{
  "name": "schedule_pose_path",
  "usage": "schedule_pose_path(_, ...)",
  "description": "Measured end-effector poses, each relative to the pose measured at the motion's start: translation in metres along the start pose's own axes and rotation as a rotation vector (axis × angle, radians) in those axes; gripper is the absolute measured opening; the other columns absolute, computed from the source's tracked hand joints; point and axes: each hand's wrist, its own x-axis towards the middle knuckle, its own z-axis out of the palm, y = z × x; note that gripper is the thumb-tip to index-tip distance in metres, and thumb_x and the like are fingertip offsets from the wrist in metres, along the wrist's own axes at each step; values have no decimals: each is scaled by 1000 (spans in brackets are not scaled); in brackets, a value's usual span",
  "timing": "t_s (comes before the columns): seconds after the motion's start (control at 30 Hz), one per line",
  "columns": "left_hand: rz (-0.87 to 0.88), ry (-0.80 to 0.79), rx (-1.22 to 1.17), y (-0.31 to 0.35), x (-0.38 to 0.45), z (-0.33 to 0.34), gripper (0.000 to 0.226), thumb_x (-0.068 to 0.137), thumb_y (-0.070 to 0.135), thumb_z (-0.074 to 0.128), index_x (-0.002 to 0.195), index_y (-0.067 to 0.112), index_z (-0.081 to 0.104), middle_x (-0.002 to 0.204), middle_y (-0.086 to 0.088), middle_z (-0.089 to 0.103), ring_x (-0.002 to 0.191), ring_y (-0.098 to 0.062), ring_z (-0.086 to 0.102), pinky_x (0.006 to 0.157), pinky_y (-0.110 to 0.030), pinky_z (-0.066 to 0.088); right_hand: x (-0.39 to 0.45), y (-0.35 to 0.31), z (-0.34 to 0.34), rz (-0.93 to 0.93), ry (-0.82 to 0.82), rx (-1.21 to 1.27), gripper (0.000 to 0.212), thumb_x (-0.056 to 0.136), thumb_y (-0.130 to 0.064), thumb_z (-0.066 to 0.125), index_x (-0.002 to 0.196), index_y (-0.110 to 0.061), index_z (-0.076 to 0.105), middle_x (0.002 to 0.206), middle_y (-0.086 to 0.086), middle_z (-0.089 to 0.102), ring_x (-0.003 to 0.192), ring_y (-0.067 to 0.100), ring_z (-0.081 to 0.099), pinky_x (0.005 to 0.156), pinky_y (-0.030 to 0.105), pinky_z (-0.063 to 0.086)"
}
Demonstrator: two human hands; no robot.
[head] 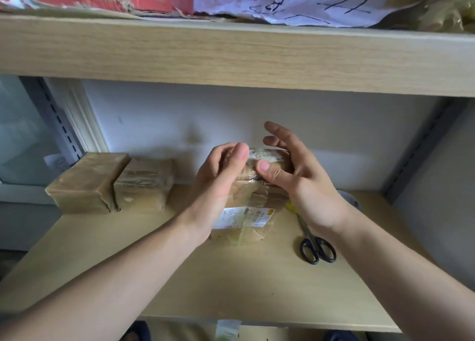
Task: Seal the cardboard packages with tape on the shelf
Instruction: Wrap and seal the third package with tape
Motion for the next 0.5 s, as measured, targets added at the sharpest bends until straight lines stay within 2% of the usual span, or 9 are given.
schedule_pose_path(0.07, 16, 36, 61, 2, -4, 5, 67, 69, 79, 66, 103, 21, 67, 99, 12, 73, 99, -6, 66, 86, -23, 47, 0, 4, -6, 13, -25, 27, 67, 88, -25, 71, 149, -36, 47, 141, -5, 53, 126, 13, 60, 103, 33, 54)
schedule_pose_path(0.13, 50, 71, 7, 2, -6, 9, 55, 81, 57, 67, 102, 6, 61, 89, 7, 64, 85, -5, 59, 81, -23, 44, -1, 7, -8, 36, 16, 110, 63, 85, -28, 66, 145, -39, 51, 140, -5, 56, 126, 13, 60, 107, 37, 50)
schedule_pose_path(0.17, 67, 91, -17, 1, -7, 10, 49, 86, 48, 66, 100, 1, 59, 86, 7, 61, 81, -4, 56, 79, -22, 43, -3, 8, -6, 38, 25, 130, 63, 84, -31, 66, 145, -38, 51, 141, -4, 54, 126, 11, 60, 107, 35, 50)
schedule_pose_path(0.23, 76, 117, -57, 1, -7, 14, 31, 96, 31, 66, 91, 1, 58, 77, 8, 59, 73, -2, 56, 72, -16, 44, -6, 11, 3, -1, 47, -37, 76, 77, -48, 79, 145, -39, 46, 142, -4, 52, 128, 11, 58, 105, 33, 52)
schedule_pose_path(0.3, 68, 127, -74, 2, -6, 15, 28, 93, 31, 65, 89, 4, 58, 75, 6, 57, 70, -5, 55, 66, -13, 45, -6, 15, 9, -61, 88, -310, 89, 65, -69, 83, 141, -39, 47, 133, -6, 59, 123, 16, 62, 102, 38, 54)
schedule_pose_path(0.33, 69, 134, -70, 2, -5, 14, 31, 91, 33, 63, 89, 2, 57, 76, 4, 56, 71, -6, 54, 64, -13, 45, -3, 16, 8, -79, 86, -411, 88, 66, -72, 81, 140, -38, 48, 128, -6, 62, 119, 16, 62, 102, 38, 53)
schedule_pose_path(0.4, 74, 149, -61, 3, -3, 10, 34, 96, 31, 62, 90, -2, 55, 78, 2, 58, 73, -8, 56, 66, -15, 46, 2, 15, 1, -115, 26, -578, 79, 79, -66, 74, 144, -33, 45, 126, -5, 58, 118, 13, 58, 104, 31, 48)
schedule_pose_path(0.5, 82, 131, -58, 4, 0, 4, 41, 92, 37, 59, 93, -4, 54, 82, -1, 60, 78, -11, 59, 70, -20, 48, 5, 10, -9, -123, -110, -703, 66, 95, -49, 64, 152, -31, 35, 128, -4, 49, 118, 10, 51, 101, 9, 38)
